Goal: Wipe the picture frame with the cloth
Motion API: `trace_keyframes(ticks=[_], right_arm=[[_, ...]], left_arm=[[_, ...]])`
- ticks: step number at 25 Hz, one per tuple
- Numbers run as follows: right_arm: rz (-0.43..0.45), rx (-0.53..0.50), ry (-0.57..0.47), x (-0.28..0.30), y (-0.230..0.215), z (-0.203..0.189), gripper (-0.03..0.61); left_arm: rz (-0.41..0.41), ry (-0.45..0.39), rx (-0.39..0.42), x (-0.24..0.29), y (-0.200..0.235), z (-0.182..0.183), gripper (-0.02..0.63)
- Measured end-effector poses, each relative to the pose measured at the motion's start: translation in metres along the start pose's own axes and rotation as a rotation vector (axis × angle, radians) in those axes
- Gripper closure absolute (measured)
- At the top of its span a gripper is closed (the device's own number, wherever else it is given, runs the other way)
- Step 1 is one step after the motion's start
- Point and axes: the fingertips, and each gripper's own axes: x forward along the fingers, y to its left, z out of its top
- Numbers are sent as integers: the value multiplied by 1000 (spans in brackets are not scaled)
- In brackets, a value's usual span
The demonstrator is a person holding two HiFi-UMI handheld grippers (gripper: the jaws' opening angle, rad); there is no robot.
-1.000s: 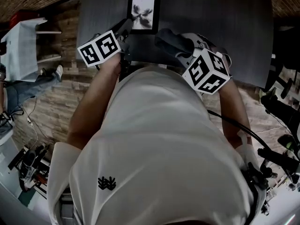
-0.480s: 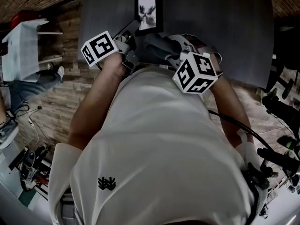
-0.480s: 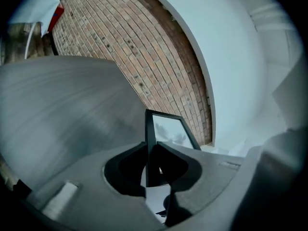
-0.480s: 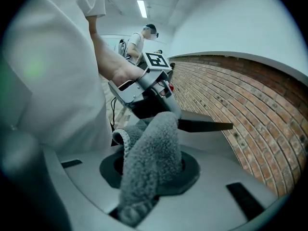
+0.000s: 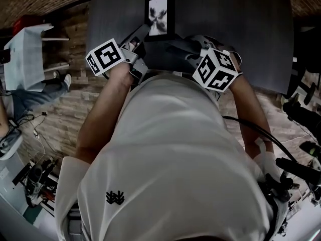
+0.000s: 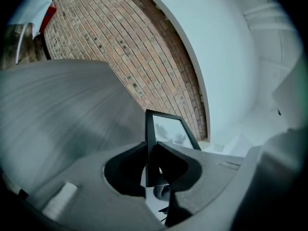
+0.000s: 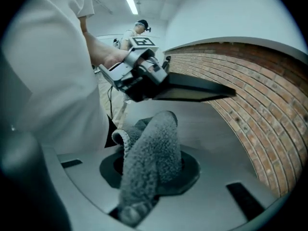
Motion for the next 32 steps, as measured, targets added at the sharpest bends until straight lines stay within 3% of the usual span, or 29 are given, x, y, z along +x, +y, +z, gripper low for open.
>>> trace_keyframes(ticks=[5,8,11,23,26,32], right_arm=[[-187,133,1,-36,-66,-20,487],[-304,209,-55,-55,-104,-12,486],[-361,254,-111,-69,-116,-8,487],[-140,161,-174,-49,-41,21,488],[-94,194,-198,-45,-36,17,487],[-230,298,-210,-53,-85,2,486]], left_arm=[[-48,62,41,1,-8,-11,539],[-76,104,55,5,-12,-15,539],[-92,126,61,8,-17,-25,539],[-65,71,55,1,-11,-11,539],[-72,69,55,0,-12,-10,540],[-119,97,67,1,-24,-17,539]])
